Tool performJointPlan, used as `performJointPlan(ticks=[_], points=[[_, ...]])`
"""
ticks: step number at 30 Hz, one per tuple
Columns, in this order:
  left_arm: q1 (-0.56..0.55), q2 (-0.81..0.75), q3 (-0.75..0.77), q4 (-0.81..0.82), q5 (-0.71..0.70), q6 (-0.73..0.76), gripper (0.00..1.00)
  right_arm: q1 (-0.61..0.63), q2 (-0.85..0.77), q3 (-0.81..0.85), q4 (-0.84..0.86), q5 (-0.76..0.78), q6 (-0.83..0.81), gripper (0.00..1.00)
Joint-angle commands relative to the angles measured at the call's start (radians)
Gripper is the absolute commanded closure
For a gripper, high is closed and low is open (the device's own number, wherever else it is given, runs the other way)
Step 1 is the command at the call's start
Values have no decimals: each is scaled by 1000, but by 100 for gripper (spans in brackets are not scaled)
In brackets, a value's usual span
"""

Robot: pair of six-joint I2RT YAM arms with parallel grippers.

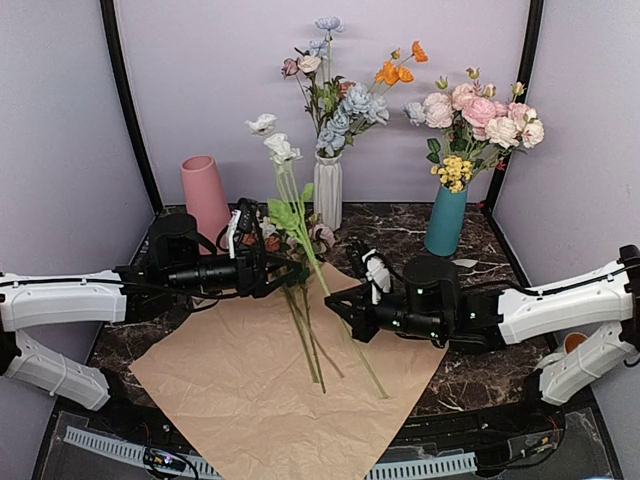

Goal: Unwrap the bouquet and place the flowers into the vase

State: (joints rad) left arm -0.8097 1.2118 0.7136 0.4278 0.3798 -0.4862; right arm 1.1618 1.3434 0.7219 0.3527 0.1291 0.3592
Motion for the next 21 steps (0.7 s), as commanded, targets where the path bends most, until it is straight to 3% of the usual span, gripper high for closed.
performJointPlan(ticks=[1,4,6,8,12,16,18,21], points=[[4,-8,-7,83,28,-58,24,50,75,47,184,-37,-74,100],[4,-43,-43,119,3,-81,31,64,121,81,200,-87,-112,100],[4,-63,-56,129,-3,-85,42,70,141,102,206,-105,-129,100],[4,-70,-60,132,-7,-89,57,74,156,112,222,-115,-143,100],[4,-70,-52,113,-33,-98,99,79,178,132,231,-135,-172,100],[4,-95,-42,74,-71,-91,100,80,184,146,214,-101,-161,99],[4,-115,-9,0,-120,-53,100,76,182,159,177,-85,-158,86],[4,-145,123,-213,-255,48,100,51,172,146,176,-95,-140,55]])
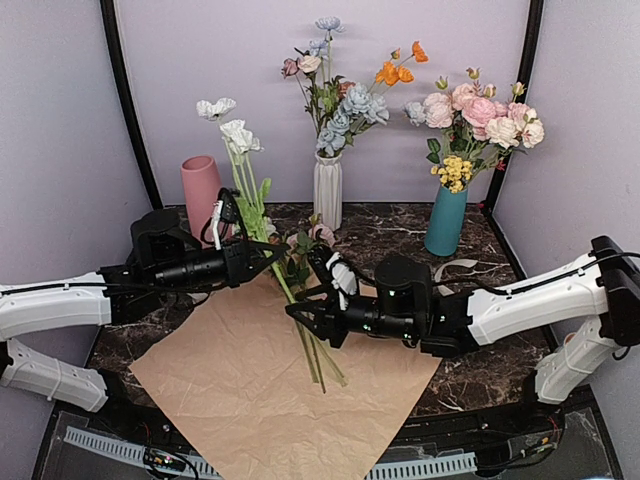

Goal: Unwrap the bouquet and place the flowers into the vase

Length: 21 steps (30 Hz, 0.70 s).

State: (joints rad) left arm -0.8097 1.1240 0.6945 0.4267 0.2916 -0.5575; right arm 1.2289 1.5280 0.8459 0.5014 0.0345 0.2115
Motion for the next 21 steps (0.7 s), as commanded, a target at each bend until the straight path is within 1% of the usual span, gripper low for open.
performJointPlan(ticks=[1,2,3,5,8,10,13,16,21], points=[[4,-68,190,-280,-219,164,100,-28,-20,13,34,-6,13,46],[8,-75,248,-342,-289,203,100,-44,-26,5,40,-6,19,35],[19,-75,304,-403,-347,239,100,-54,-33,-1,44,-9,23,29],[67,-62,420,-490,-400,303,100,-87,-47,-11,39,-17,24,22],[126,-32,553,-543,-495,404,100,-118,-72,-27,29,-15,14,15],[151,-3,624,-540,-574,480,100,-135,-93,-51,35,-11,15,13],[204,73,733,-531,-647,582,100,-151,-128,-92,53,-10,28,13],[288,169,887,-549,-661,641,100,-159,-143,-126,75,-17,39,13],[373,293,1136,-537,-689,724,100,-166,-154,-155,67,-5,47,14]])
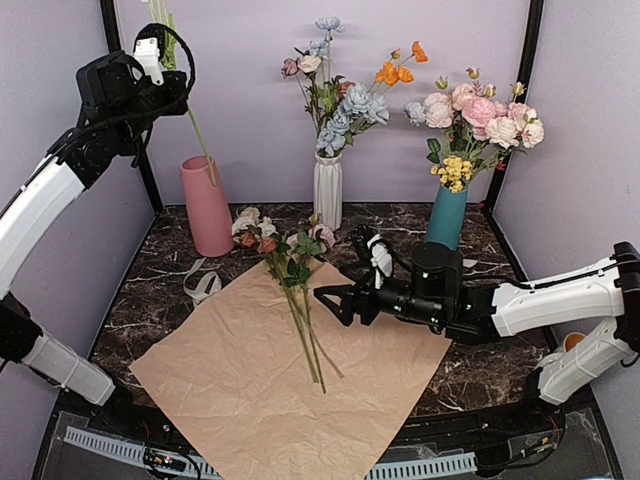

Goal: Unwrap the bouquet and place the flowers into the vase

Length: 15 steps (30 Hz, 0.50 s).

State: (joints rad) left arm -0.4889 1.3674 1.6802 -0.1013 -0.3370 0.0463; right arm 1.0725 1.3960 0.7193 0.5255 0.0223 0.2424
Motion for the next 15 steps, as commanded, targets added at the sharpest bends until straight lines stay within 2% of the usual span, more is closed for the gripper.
performJointPlan(ticks=[1,5,9,15], points=[[64,74,209,-9,-70,137,100,-13,-24,-39,46,6,18,14],[115,143,299,-5,-83,164,100,-24,-29,-51,49,3,22,14],[156,147,306,19,-32,117,100,-36,-23,-56,47,-4,24,14],[163,144,298,13,-11,78,100,-48,-9,-52,35,-2,19,15]])
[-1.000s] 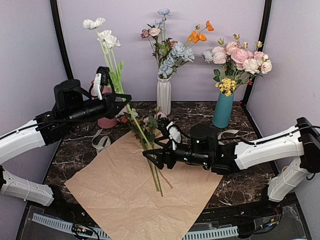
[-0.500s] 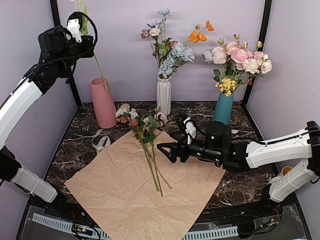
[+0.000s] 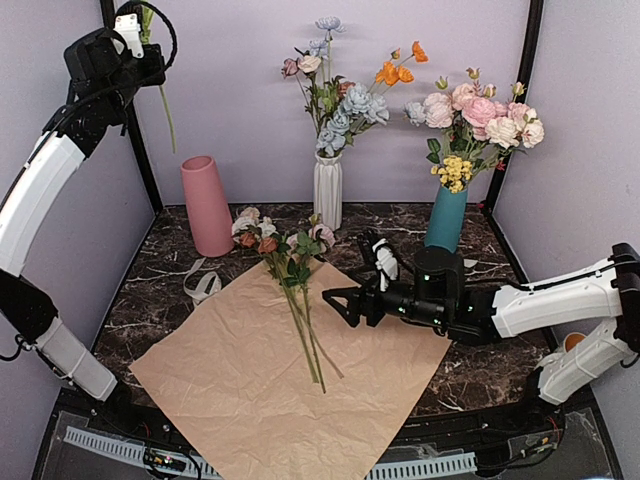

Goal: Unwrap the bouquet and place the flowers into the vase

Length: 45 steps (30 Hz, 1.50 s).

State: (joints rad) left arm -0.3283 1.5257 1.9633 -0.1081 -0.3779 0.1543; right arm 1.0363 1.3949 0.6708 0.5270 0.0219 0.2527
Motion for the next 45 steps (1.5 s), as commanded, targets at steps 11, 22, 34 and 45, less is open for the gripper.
performJointPlan(ticks=[11,22,34,45], points=[[2,-52,26,-51,169,-157,100,-19,14,-13,38,-11,25,16],[2,-118,-151,-15,135,-191,100,-22,8,-26,33,-8,34,16],[82,124,-96,-37,128,-226,100,-22,89,34,-25,-9,85,17],[141,366,107,-180,153,-296,100,-24,126,60,-64,-4,112,18]])
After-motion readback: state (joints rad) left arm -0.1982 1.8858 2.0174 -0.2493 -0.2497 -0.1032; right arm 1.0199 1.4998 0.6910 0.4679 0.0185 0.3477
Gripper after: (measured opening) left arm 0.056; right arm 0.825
